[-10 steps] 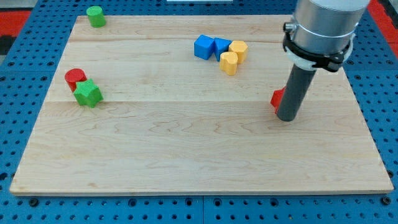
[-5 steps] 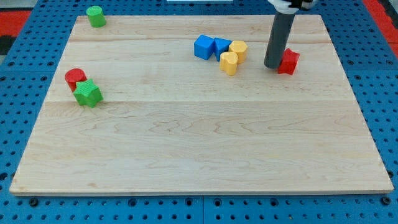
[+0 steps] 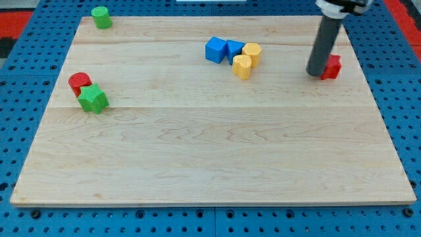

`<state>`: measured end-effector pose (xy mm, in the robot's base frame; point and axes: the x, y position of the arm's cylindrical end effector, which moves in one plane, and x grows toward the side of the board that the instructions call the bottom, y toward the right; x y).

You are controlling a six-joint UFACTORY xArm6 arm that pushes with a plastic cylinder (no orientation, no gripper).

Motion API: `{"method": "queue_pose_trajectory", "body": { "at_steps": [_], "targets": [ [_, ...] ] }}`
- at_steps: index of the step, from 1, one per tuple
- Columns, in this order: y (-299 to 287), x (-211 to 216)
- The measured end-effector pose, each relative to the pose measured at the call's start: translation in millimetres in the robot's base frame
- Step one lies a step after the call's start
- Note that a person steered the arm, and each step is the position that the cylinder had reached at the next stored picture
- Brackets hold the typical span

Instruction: Push red star to top right

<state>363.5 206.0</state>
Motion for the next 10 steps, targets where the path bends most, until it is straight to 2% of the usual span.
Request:
{"method": "queue_pose_trajectory", "body": {
  "at_steps": [3,10],
  "targets": [
    [68.1,30.6],
    [27.1,-31.4]
  ]
}}
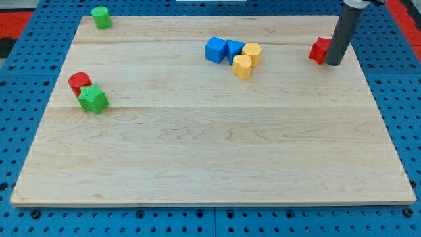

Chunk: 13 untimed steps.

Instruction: Push red star to top right

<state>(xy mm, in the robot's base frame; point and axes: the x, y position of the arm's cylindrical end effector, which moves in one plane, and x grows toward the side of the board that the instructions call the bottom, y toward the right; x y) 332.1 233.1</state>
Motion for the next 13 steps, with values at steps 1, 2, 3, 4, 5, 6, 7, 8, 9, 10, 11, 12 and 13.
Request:
{"method": "queue_pose_trajectory", "body": {
  "at_steps": [1,2,3,4,5,6,7,8,9,10,11,12,13],
  "targets": [
    [-4.2,0.5],
    [-21.5,-5.2],
    [-39.1,-18.0],
    [-40.0,-38.6],
    [-26.1,-55.3],
    [-13.9,-60.5],
    [-2.6,-56.2],
    [26.9,-58.8],
    [33.1,-60.8],
    [29.3,-60.1],
    [26.3,-59.7],
    [26.0,-66.6],
    [26.0,-76.0]
  ]
}}
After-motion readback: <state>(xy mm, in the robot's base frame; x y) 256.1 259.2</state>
